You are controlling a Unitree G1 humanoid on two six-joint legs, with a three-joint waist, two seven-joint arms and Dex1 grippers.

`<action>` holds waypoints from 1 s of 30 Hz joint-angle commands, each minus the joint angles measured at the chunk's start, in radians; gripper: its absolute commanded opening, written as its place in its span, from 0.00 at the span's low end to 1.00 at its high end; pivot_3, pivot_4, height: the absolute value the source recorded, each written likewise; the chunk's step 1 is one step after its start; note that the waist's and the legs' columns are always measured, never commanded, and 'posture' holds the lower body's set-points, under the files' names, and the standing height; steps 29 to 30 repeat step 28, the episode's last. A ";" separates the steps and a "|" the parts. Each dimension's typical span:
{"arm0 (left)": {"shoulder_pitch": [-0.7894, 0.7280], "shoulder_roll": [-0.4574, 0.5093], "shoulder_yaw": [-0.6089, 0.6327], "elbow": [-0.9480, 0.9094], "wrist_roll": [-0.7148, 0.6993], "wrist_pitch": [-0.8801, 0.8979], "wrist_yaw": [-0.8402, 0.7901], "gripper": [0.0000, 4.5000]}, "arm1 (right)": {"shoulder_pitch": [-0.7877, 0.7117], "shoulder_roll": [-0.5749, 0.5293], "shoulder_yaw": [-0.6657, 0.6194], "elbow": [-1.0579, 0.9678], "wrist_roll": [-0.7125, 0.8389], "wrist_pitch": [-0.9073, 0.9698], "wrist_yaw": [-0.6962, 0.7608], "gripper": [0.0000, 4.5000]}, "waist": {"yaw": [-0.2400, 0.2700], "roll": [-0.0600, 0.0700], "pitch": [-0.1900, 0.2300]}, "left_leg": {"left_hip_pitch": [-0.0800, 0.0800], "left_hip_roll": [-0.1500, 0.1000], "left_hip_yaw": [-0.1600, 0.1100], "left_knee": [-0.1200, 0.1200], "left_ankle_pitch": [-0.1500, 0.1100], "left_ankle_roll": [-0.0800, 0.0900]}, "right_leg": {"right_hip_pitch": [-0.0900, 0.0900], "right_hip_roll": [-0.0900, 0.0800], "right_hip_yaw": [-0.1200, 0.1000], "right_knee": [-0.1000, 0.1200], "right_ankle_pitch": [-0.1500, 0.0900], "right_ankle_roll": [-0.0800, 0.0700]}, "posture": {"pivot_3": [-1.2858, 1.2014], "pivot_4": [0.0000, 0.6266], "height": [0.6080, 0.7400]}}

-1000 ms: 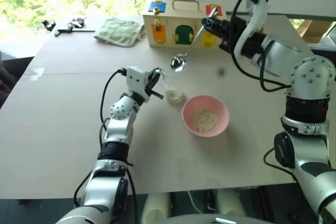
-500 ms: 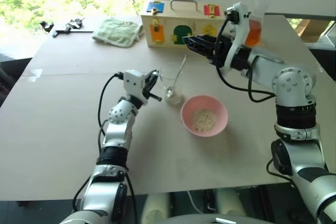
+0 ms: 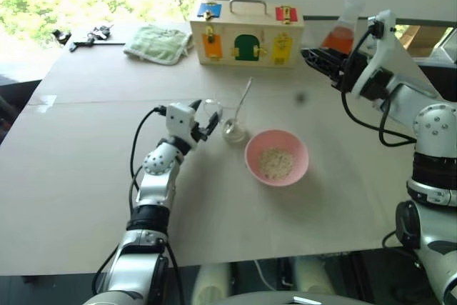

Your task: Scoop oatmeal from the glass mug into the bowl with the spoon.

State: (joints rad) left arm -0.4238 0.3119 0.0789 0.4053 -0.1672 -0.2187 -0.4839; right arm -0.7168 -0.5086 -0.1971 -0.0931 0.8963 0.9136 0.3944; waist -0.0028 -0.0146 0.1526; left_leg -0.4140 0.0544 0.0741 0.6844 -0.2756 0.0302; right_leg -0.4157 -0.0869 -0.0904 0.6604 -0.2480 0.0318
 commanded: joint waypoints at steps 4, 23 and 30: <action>0.151 0.061 0.016 -0.293 -0.043 0.090 -0.038 0.81 | 0.235 -0.073 -0.024 -0.157 -0.038 -0.117 0.198 0.69 | -0.004 0.000 0.000 | 0.000 0.000 0.000 -0.001 0.000 0.000 | 0.000 0.000 0.000 -0.001 0.000 0.000 | 0.52 0.24 1.00; 0.895 0.163 0.090 -0.804 -0.077 0.295 -0.069 0.81 | 0.846 -0.139 -0.013 0.076 -0.403 -0.768 0.656 0.69 | -0.001 0.003 0.001 | 0.018 0.003 0.001 0.000 -0.004 0.006 | 0.010 0.001 0.009 0.000 -0.005 0.000 | 0.52 0.24 1.00; 0.927 0.157 0.075 -0.837 -0.085 0.270 -0.082 0.81 | 0.825 -0.119 -0.018 0.100 -0.400 -0.804 0.660 0.69 | 0.001 0.006 -0.001 | 0.017 0.002 0.002 -0.002 -0.004 0.006 | 0.009 0.001 0.011 0.001 -0.003 -0.004 | 0.52 0.24 1.00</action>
